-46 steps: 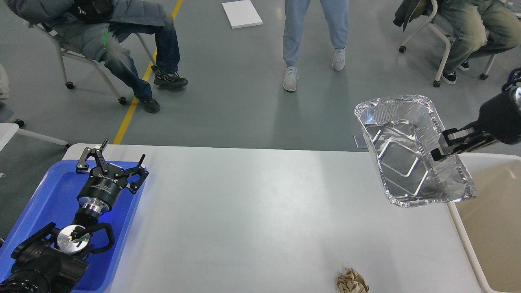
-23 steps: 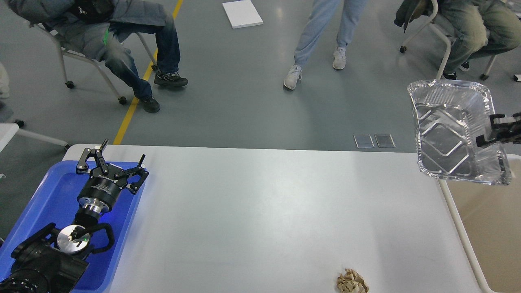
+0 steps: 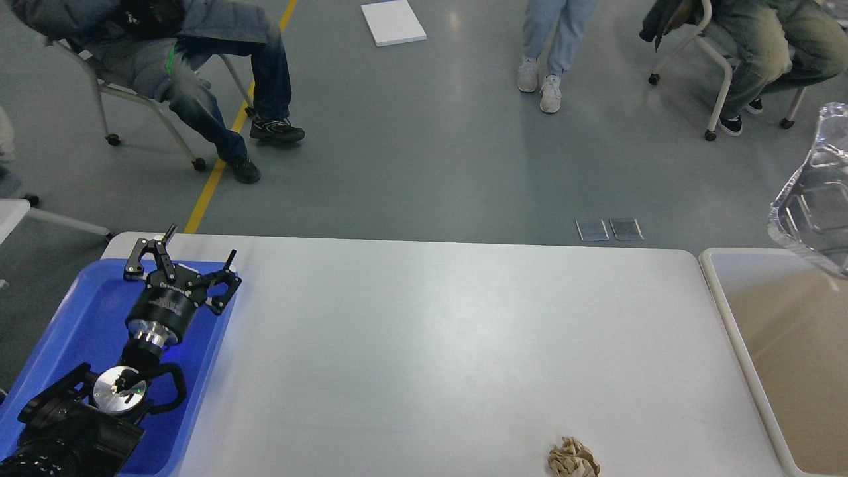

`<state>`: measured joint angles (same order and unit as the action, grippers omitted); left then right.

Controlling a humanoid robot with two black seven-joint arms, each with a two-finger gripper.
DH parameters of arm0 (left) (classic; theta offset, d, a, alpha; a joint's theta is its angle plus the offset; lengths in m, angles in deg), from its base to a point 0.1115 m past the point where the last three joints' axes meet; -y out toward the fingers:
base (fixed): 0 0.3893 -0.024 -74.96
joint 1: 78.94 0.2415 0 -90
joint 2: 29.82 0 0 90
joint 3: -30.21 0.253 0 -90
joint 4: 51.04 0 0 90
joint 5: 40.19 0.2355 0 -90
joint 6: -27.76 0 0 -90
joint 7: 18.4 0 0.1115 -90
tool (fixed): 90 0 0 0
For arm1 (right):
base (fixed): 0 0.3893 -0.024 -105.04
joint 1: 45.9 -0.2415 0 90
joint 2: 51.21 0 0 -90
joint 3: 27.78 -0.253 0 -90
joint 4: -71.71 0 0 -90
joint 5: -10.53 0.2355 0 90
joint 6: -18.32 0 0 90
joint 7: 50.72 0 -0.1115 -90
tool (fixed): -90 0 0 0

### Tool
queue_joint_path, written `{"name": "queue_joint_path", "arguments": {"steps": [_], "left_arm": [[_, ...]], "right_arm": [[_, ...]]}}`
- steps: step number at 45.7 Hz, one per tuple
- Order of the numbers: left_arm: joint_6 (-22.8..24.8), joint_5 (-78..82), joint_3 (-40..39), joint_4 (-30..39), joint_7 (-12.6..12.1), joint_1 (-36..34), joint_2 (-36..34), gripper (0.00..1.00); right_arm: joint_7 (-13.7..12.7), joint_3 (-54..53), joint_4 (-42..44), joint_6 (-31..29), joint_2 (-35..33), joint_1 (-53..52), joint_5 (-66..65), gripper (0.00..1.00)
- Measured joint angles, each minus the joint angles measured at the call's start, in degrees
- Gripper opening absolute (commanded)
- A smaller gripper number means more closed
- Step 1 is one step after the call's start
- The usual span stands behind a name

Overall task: Tidy desktop
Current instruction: 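Tip the foil tray into the beige bin and release it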

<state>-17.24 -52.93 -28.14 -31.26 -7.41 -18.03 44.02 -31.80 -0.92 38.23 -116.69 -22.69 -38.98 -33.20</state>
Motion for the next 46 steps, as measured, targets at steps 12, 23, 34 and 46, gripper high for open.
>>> {"name": "queue_joint_path", "arguments": {"steps": [12,23,34,46], "left_arm": [[0.0,0.0,0.0,0.0,0.0,0.0,0.0,1.0],[0.0,0.0,0.0,0.0,0.0,0.0,0.0,1.0],[0.0,0.0,0.0,0.0,0.0,0.0,0.0,1.0],[0.0,0.0,0.0,0.0,0.0,0.0,0.0,1.0]], "right_arm": [[-0.1,-4.9,16.1,0.0,4.0,13.8,8.2,0.0],[-0.4,-6.3,24.4,0.6,7.7,22.5,12.5,0.0],[-0.9,-6.7,27.4,7.1,12.5,29.6,13.9,0.0],[-2.6,-7.2,28.5,16.1,18.3,35.9,14.4,0.0]]}}
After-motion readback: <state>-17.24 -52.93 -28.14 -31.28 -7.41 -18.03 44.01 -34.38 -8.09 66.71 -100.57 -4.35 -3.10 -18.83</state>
